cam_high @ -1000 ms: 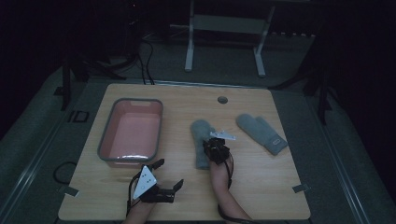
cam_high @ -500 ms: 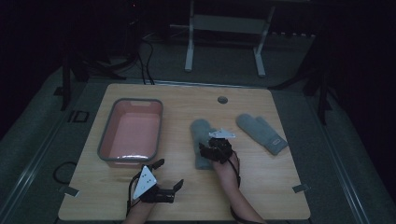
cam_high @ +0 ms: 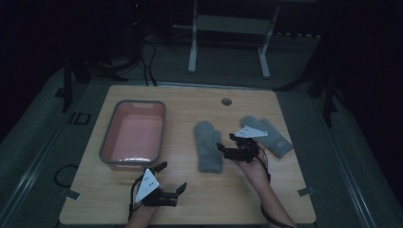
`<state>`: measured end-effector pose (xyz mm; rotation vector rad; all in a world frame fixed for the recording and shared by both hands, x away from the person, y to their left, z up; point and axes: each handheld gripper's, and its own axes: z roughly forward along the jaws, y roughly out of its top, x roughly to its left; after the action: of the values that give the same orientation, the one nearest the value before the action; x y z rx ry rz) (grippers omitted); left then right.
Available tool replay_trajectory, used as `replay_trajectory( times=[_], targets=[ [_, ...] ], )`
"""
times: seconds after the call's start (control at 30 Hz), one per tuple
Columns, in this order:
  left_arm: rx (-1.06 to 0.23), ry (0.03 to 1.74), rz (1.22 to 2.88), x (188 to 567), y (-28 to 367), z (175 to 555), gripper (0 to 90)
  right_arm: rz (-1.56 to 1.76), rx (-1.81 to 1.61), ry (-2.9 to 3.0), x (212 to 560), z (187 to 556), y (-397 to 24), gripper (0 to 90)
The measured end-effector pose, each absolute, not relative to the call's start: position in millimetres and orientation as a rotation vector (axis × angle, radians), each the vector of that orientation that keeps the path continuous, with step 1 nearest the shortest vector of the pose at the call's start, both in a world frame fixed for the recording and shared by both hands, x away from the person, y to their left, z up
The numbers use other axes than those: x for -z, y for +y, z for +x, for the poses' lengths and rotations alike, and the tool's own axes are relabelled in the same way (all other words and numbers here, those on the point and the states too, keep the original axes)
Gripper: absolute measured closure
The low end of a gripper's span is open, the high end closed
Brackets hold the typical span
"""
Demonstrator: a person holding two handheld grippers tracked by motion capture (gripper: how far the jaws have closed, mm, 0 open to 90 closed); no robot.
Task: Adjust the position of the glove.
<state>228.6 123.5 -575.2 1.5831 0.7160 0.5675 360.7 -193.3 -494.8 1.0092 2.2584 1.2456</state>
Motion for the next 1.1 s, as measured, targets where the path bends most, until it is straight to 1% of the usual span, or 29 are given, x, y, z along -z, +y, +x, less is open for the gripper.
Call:
replay_trajectory(
  times=[0.07,0.33,0.37,0.5,0.53,0.73,0.83,0.97,1.0,1.07,1.1],
  targets=[
    [-0.567,0.717,1.582,575.2,123.6,228.7,1.1,1.002,-1.275,2.257,492.2,363.8,-209.0,36.3],
    [-0.564,0.719,1.584,575.2,123.5,228.9,1.1,0.966,-1.171,2.22,486.3,385.1,-282.6,47.3],
    [-0.564,0.721,1.582,575.2,123.4,229.0,1.1,0.971,-1.145,2.212,486.5,388.3,-290.3,49.7],
    [-0.566,0.717,1.585,575.2,123.4,229.0,1.0,0.989,-1.077,2.227,490.9,403.8,-315.7,52.8],
    [-0.566,0.718,1.584,575.2,123.4,229.0,1.0,0.99,-1.062,2.23,492.4,406.4,-318.5,54.3],
    [-0.562,0.721,1.578,575.3,123.8,229.1,1.0,1.017,-0.957,2.266,508.8,427.5,-331.7,56.1],
    [-0.56,0.72,1.577,575.3,124.2,229.1,1.0,1.035,-0.927,2.295,516.7,436.0,-334.8,53.9],
    [-0.564,0.72,1.574,575.4,123.9,228.7,1.1,1.056,-0.879,2.321,527.4,445.2,-339.5,47.0],
    [-0.565,0.72,1.575,575.4,123.8,228.7,1.1,1.058,-0.858,2.328,530.8,446.9,-340.4,47.3],
    [-0.564,0.721,1.573,575.4,123.9,228.7,1.1,1.064,-0.823,2.344,537.3,449.4,-341.1,51.2],
    [-0.563,0.721,1.573,575.4,124.2,228.8,1.1,1.052,-0.809,2.346,540.2,449.3,-339.7,54.5]
  ],
)
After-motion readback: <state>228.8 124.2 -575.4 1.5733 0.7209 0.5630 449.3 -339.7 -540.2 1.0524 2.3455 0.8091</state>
